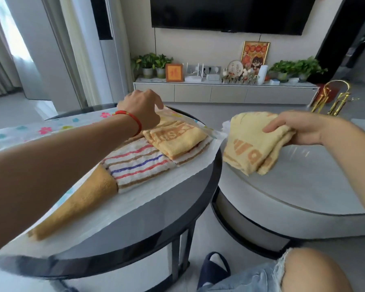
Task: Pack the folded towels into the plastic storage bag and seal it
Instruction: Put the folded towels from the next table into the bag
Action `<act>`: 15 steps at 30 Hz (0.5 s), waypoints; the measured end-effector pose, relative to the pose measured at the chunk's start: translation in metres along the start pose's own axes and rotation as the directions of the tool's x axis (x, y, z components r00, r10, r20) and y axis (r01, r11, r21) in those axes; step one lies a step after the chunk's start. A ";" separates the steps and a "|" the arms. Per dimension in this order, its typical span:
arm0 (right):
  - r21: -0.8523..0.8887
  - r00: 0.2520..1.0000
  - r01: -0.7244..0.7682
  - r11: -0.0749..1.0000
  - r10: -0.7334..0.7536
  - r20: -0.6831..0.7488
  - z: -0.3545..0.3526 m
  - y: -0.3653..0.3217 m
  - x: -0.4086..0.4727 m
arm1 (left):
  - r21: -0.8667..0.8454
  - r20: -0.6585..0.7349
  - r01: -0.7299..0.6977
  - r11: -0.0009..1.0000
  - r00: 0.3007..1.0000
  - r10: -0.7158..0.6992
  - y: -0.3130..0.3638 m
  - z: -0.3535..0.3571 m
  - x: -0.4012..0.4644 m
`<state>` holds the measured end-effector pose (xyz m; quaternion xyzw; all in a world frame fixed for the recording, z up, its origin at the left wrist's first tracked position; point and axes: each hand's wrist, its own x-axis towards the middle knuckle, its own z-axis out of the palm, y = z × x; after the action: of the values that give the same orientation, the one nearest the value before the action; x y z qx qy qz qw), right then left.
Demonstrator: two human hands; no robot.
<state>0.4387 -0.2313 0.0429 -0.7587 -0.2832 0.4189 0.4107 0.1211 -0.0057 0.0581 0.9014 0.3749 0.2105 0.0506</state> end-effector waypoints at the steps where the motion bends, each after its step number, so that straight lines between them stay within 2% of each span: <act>1: 0.016 0.997 0.000 1.000 -0.001 0.079 0.007 -0.002 -0.014 | 0.017 -0.023 0.009 1.000 1.000 -0.008 -0.005 -0.007 -0.004; 4: 0.135 0.930 -0.034 0.990 -0.018 0.366 0.053 -0.006 -0.041 | 0.054 -0.040 0.045 0.998 0.998 -0.043 -0.015 -0.023 -0.015; 7: 0.249 0.863 -0.056 0.967 -0.079 0.499 0.123 -0.008 -0.036 | 0.128 -0.031 0.063 0.990 0.998 -0.060 -0.019 -0.033 -0.022; 9: 0.365 0.847 -0.046 0.930 -0.157 0.507 0.174 -0.014 -0.024 | 0.158 -0.011 0.066 0.985 0.998 -0.065 -0.019 -0.040 -0.026; 12: 0.585 0.891 -0.038 0.810 -0.238 0.386 0.248 -0.023 -0.006 | 0.177 0.007 0.082 0.981 0.996 -0.084 -0.019 -0.053 -0.027; 14: 0.634 0.926 -0.064 0.771 -0.190 0.325 0.291 -0.018 0.007 | 0.174 0.000 0.099 0.980 0.995 -0.100 -0.018 -0.058 -0.028; 15: 0.613 0.931 -0.090 0.785 -0.152 0.331 0.309 -0.012 0.010 | 0.168 -0.003 0.101 0.980 0.995 -0.102 -0.017 -0.058 -0.028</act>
<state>0.1740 -0.0982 -0.0475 -0.4865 -0.2137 0.6140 0.5837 0.0680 -0.0166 0.0974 0.8827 0.4368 0.1725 -0.0138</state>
